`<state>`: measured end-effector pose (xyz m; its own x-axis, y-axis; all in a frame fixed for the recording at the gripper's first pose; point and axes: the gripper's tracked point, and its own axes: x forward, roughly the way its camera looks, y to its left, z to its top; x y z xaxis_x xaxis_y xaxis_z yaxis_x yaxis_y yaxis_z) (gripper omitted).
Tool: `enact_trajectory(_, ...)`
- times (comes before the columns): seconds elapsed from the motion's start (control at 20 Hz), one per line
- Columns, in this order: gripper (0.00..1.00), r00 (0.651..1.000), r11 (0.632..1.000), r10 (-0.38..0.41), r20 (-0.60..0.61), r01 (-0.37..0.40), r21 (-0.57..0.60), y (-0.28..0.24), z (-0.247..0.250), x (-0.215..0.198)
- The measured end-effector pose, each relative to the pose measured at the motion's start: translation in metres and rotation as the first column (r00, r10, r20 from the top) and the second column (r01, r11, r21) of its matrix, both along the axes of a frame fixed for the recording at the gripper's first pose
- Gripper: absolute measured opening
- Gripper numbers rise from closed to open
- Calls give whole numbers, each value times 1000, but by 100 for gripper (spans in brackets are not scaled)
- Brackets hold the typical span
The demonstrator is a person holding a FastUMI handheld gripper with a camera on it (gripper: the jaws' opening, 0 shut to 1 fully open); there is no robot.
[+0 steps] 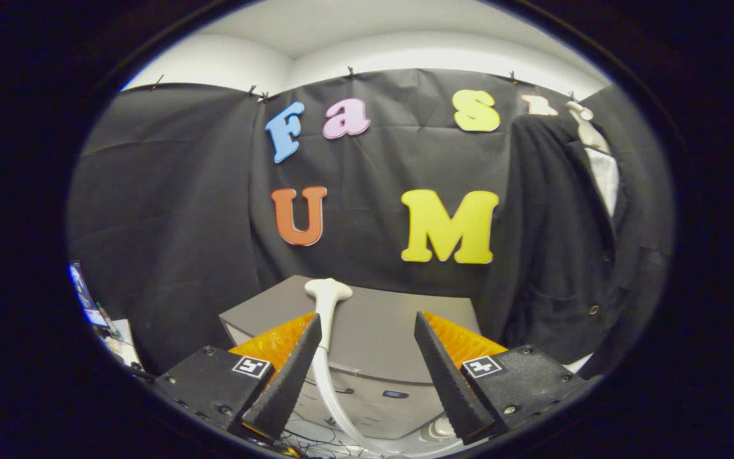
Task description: Iron the clothes twice with a garment steamer, once on the left side and once on the right side.
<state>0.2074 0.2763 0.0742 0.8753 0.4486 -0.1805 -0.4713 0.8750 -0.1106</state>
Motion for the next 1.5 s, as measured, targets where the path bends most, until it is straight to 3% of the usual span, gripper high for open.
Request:
enact_trajectory(0.3,94,990,995,68,-125,-77,-64,67,-40,60)
enact_trajectory(0.95,83,967,970,62,-246,-117,-214,116,-111,133)
enact_trajectory(1.2,62,946,981,29,-322,-89,-173,117,-124,133)
enact_trajectory(1.35,61,935,988,34,-353,-84,-128,118,-119,135)
enact_trajectory(1.45,44,925,991,57,-376,-97,-89,121,-121,133)
enact_trajectory(1.5,42,921,992,77,-382,-111,-68,122,-119,131)
